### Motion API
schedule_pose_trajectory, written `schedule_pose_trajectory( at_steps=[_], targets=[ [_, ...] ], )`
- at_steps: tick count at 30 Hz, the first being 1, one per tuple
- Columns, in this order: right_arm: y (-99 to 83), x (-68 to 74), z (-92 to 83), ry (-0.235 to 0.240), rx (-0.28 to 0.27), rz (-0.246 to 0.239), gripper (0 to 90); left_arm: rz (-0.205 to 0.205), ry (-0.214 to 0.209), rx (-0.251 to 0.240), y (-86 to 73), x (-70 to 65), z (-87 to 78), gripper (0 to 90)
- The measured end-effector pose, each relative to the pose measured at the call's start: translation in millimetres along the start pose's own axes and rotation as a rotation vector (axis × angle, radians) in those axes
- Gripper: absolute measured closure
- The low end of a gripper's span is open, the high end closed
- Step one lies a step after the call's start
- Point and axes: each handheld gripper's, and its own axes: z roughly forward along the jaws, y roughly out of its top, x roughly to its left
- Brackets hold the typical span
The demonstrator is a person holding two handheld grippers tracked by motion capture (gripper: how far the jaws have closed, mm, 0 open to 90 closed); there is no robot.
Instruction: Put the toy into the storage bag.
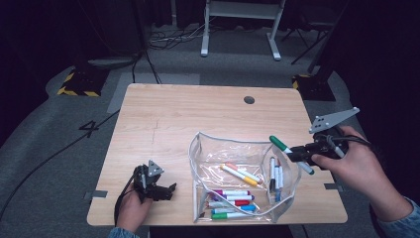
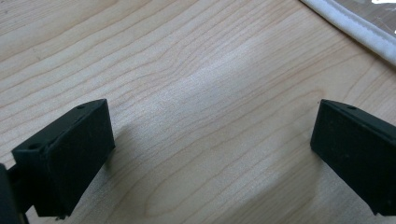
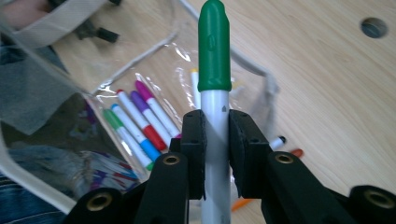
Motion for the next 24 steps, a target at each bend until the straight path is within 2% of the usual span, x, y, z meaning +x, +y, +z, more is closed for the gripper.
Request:
schedule_pose_trajectory(
  at_steps=[6, 15, 24],
  targets=[
    [12.6, 21.7, 14.5, 0.056, 0.018, -0.073, 77.3, 0.001, 0.000, 0.000, 0.0, 0.1, 0.0, 0.0],
    [27.4, 46.5, 42.0, 0.126, 0.061, -0.178, 77.3, 0.003, 0.000, 0.001, 0.1, 0.2, -0.1, 0.0],
    [37.1, 68.2, 75.8, 0.184, 0.131, -0.243, 77.3, 0.003, 0.000, 0.001, 0.1, 0.2, -0.1, 0.0]
  ],
)
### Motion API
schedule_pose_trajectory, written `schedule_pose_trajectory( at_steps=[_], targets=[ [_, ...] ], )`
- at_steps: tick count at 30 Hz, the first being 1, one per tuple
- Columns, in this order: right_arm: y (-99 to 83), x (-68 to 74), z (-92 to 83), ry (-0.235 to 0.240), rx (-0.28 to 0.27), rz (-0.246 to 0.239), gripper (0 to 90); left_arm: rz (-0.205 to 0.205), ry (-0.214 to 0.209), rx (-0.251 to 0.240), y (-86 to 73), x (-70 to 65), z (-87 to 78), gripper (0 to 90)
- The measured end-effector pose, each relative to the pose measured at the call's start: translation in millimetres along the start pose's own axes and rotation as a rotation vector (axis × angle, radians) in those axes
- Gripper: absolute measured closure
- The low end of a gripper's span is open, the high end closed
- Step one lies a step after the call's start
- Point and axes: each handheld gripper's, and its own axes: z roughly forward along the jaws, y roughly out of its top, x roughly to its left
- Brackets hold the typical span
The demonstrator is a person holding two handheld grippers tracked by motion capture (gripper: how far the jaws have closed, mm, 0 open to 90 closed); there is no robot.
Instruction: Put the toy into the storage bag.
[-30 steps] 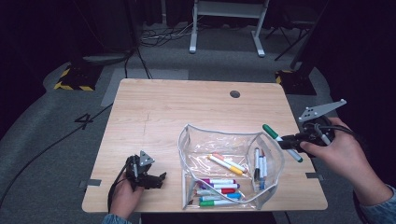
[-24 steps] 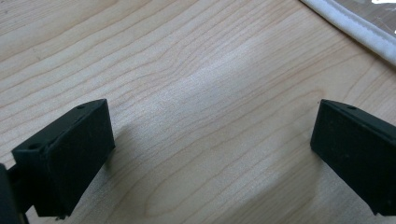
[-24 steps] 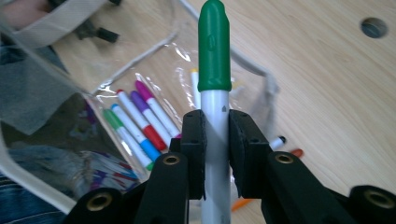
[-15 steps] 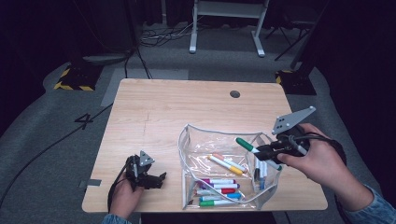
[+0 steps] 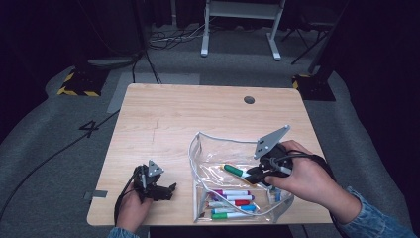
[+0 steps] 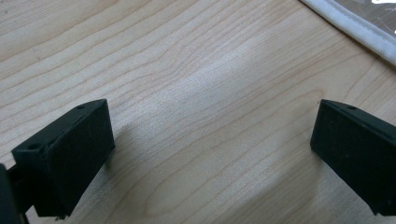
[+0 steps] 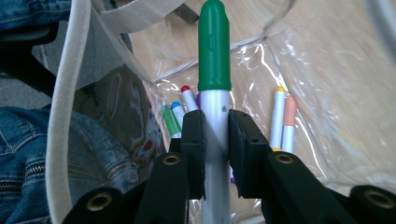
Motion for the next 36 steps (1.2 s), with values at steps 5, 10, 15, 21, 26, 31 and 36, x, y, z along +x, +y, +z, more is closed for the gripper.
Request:
schedule_pose_trajectory(
  at_steps=[5, 10, 15, 21, 26, 31, 36],
  targets=[
    [5.2, 4.7, 17.2, 0.023, 0.039, -0.029, 77.3, 0.000, 0.000, 0.000, 0.0, 0.0, 0.0, 0.0],
    [8.9, 9.9, 35.2, 0.040, 0.092, -0.060, 77.3, 0.000, 0.000, 0.000, 0.0, 0.0, 0.0, 0.0],
    [14.3, 15.6, 45.7, 0.039, 0.158, -0.103, 77.3, 0.000, 0.000, 0.000, 0.0, 0.0, 0.0, 0.0],
    [19.4, 20.4, 53.4, 0.040, 0.199, -0.146, 77.3, 0.000, 0.000, 0.000, 0.0, 0.0, 0.0, 0.0],
    [20.5, 22.2, 64.7, 0.056, 0.223, -0.154, 77.2, 0.000, 0.000, 0.000, 0.0, 0.0, 0.0, 0.0],
    [18.2, 22.4, 75.5, 0.080, 0.255, -0.148, 77.2, 0.000, 0.000, 0.000, 0.0, 0.0, 0.0, 0.0],
    [15.7, 20.7, 84.8, 0.105, 0.281, -0.141, 77.3, 0.000, 0.000, 0.000, 0.0, 0.0, 0.0, 0.0]
  ],
)
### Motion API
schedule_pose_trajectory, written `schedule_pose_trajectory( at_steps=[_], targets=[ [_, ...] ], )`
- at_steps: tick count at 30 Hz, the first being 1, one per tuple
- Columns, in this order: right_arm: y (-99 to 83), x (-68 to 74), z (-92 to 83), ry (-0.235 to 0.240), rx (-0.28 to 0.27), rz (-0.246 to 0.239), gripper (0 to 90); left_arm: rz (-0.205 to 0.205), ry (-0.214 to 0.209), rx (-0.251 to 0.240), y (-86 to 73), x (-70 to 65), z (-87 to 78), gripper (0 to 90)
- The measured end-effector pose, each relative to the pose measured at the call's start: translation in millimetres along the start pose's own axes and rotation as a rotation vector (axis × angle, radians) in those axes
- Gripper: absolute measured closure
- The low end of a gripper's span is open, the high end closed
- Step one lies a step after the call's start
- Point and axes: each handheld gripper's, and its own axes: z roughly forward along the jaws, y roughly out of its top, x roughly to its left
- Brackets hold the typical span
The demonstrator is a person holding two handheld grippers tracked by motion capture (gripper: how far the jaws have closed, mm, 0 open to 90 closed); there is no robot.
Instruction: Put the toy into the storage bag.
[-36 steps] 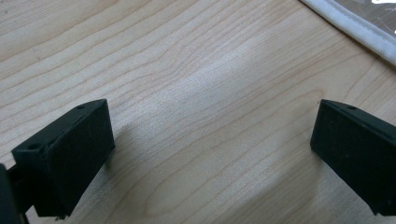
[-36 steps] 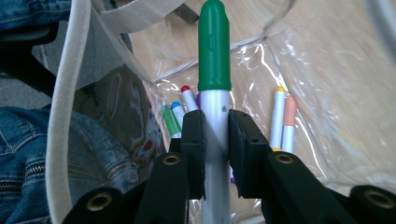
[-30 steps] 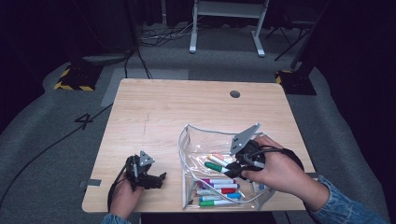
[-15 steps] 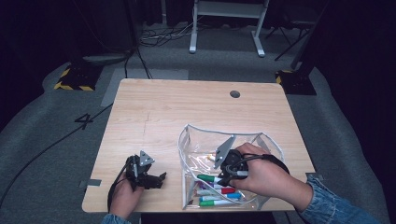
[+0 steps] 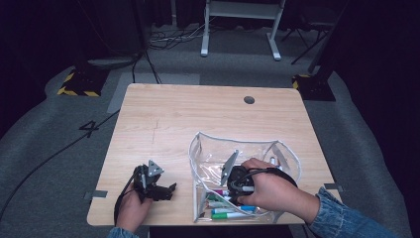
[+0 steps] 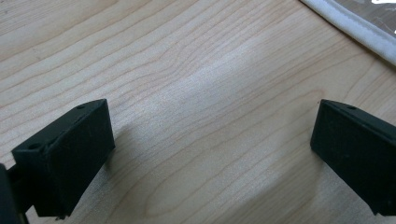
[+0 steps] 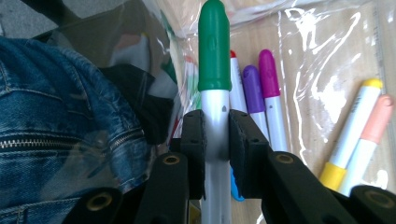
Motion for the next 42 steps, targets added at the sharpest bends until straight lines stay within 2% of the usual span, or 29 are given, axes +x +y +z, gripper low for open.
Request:
schedule_pose_trajectory(
  at_steps=[12, 13, 14, 16, 18, 22, 31, 34, 42],
  targets=[
    [0.1, -5.3, 19.4, 0.030, 0.058, -0.004, 76.3, 0.000, 0.000, 0.000, 0.0, 0.0, 0.0, 0.0],
    [-1.2, -7.0, 22.0, 0.038, 0.075, 0.000, 73.1, 0.000, 0.000, 0.000, 0.0, 0.0, 0.0, 0.0],
    [-2.8, -8.0, 24.1, 0.027, 0.075, 0.015, 66.2, 0.000, 0.000, 0.000, 0.0, 0.0, 0.0, 0.0],
    [-5.4, -11.2, 25.9, -0.001, 0.037, 0.010, 57.0, 0.000, 0.000, 0.000, 0.0, 0.0, 0.0, 0.0],
    [-7.0, -12.1, 23.0, -0.011, 0.013, 0.013, 53.1, 0.000, 0.000, 0.000, 0.0, 0.0, 0.0, 0.0],
    [-7.5, -11.8, 7.3, -0.055, -0.078, 0.019, 49.5, 0.000, 0.000, 0.000, 0.0, 0.0, 0.0, 0.0],
    [-13.4, -10.9, -29.9, -0.129, -0.254, 0.050, 49.1, 0.000, 0.000, 0.000, 0.0, 0.0, 0.0, 0.0],
    [-17.9, -14.1, -42.9, -0.170, -0.309, 0.055, 50.0, 0.000, 0.000, 0.000, 0.0, 0.0, 0.0, 0.0],
    [-42.8, -24.3, -86.2, -0.274, -0.404, 0.148, 53.1, 0.000, 0.000, 0.000, 0.0, 0.0, 0.0, 0.0]
  ],
)
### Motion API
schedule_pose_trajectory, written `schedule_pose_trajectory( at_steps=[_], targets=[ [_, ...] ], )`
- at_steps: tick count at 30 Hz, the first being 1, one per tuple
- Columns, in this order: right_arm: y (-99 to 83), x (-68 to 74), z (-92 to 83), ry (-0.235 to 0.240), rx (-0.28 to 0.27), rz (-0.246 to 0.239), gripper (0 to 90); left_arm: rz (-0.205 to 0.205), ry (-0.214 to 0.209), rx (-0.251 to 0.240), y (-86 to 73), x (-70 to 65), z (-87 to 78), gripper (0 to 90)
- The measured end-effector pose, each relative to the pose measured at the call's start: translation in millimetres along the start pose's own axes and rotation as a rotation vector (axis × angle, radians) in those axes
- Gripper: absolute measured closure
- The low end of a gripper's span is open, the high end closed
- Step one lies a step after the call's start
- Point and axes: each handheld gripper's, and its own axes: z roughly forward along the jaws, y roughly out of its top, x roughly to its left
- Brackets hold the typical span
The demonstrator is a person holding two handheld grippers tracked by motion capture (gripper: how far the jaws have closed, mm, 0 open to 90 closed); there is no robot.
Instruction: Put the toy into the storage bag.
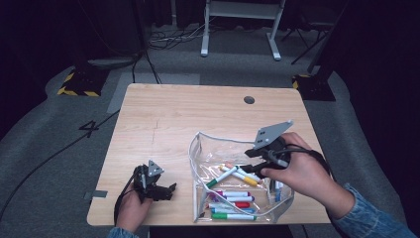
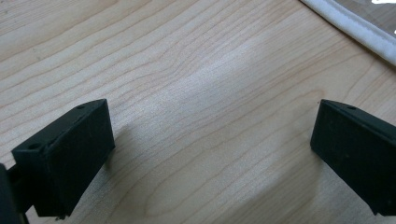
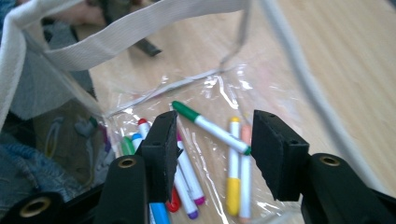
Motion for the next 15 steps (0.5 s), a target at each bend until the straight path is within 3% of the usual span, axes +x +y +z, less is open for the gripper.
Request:
schedule_pose_trajectory(
  at_steps=[4, 15],
  targets=[
    [-12.2, -16.1, -24.1, -0.056, -0.016, 0.062, 54.2, -0.001, 0.000, 0.000, 0.0, -0.1, 0.0, 0.0],
    [-55.2, -53.4, -60.1, -0.148, 0.011, 0.231, 56.5, -0.002, 0.000, 0.000, 0.0, -0.1, 0.0, 0.0]
  ],
)
